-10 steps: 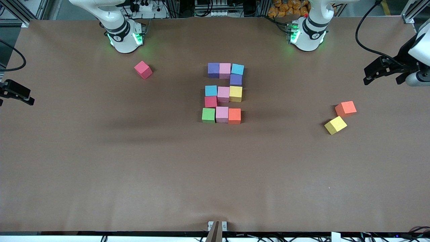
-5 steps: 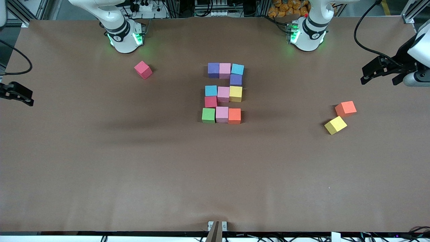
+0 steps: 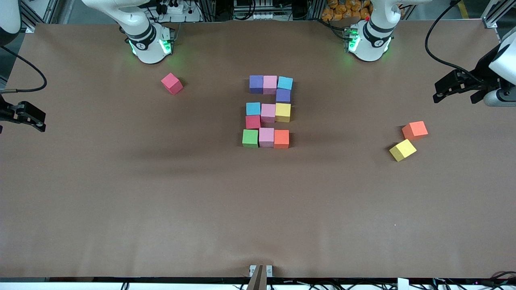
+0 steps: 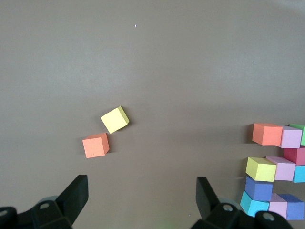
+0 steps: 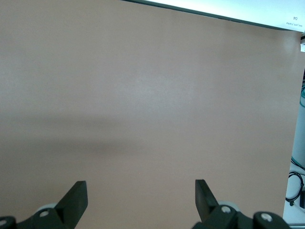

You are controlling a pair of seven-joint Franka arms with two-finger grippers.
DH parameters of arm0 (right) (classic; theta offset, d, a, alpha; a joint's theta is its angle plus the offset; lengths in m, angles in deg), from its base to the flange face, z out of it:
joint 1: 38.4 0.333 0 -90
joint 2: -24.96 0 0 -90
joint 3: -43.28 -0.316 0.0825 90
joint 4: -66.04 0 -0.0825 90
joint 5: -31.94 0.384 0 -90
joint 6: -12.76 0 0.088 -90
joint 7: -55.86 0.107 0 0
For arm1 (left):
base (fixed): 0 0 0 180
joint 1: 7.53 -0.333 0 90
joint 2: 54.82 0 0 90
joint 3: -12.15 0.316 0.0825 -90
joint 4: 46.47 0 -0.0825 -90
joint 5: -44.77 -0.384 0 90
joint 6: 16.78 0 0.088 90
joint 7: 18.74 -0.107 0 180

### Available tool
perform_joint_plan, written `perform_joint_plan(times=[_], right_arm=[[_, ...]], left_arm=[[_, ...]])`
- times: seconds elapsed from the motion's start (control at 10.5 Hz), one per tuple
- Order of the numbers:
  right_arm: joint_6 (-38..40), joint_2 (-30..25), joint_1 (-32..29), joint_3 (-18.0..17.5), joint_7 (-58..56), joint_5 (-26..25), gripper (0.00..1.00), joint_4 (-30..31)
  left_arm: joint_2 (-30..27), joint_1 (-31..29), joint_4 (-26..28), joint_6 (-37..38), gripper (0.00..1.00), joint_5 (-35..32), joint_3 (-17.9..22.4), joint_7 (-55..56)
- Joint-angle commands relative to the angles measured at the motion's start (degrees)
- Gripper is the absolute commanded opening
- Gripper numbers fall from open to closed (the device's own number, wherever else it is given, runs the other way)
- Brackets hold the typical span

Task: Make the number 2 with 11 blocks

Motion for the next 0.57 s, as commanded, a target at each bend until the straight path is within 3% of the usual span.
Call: perform_joint_plan(times=[0.0,0.48], right_arm=[[-0.3,0.8,-0.6,-0.2,-0.1,-0.6,1.0,0.1],[-0.2,1.6,-1.0,-0.1,0.0,-0.5,1.0,0.3]], left_arm=[[-0.1,0.8,0.3,-0.6,1.0,1.1,1.0,-0.6],[0.0,0.5,0.3,-0.5,1.0,0.7,1.1,-0.9]])
